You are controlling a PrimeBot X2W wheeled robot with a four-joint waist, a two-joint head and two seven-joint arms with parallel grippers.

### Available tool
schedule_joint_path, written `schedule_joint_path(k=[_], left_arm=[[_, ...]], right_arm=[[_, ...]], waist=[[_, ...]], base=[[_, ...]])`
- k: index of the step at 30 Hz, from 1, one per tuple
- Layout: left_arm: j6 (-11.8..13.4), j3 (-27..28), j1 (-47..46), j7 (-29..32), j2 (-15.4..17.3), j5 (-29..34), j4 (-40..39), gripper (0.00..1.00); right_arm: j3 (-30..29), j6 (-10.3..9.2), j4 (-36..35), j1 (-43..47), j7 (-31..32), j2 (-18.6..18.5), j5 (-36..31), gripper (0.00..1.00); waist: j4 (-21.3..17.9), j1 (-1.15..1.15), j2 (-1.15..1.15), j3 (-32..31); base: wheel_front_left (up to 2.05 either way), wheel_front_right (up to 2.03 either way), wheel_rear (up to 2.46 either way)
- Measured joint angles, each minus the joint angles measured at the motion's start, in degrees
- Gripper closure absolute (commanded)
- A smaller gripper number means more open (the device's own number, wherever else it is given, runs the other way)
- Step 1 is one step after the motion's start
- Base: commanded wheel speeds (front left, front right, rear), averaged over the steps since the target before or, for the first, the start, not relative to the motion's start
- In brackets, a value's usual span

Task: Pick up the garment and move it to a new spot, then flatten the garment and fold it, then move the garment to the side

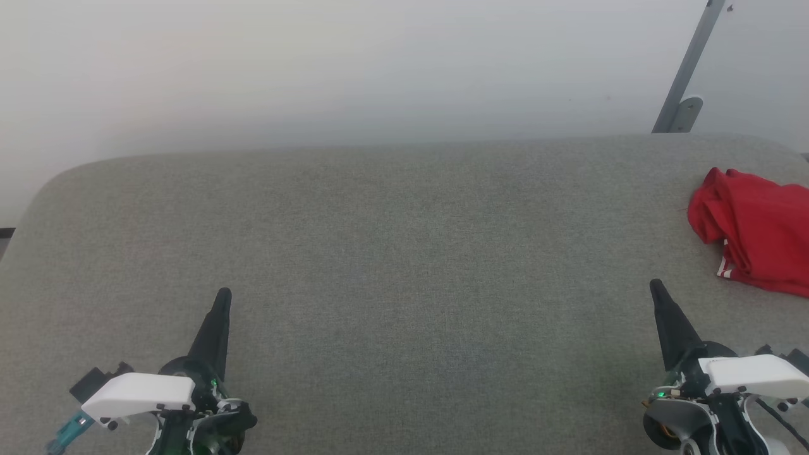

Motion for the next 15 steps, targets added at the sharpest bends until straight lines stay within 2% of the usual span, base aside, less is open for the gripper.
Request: schedule_joint_path(k=[15], left_arm=[[0.00,0.00,0.00,0.00,0.00,0.00,0.00,1.00]], right_arm=[[-0.01,0.00,0.00,-0.01,0.00,0.01,0.00,1.00]], waist=[[0.00,0.00,0.00,0.00]], base=[[0.00,0.00,0.00]])
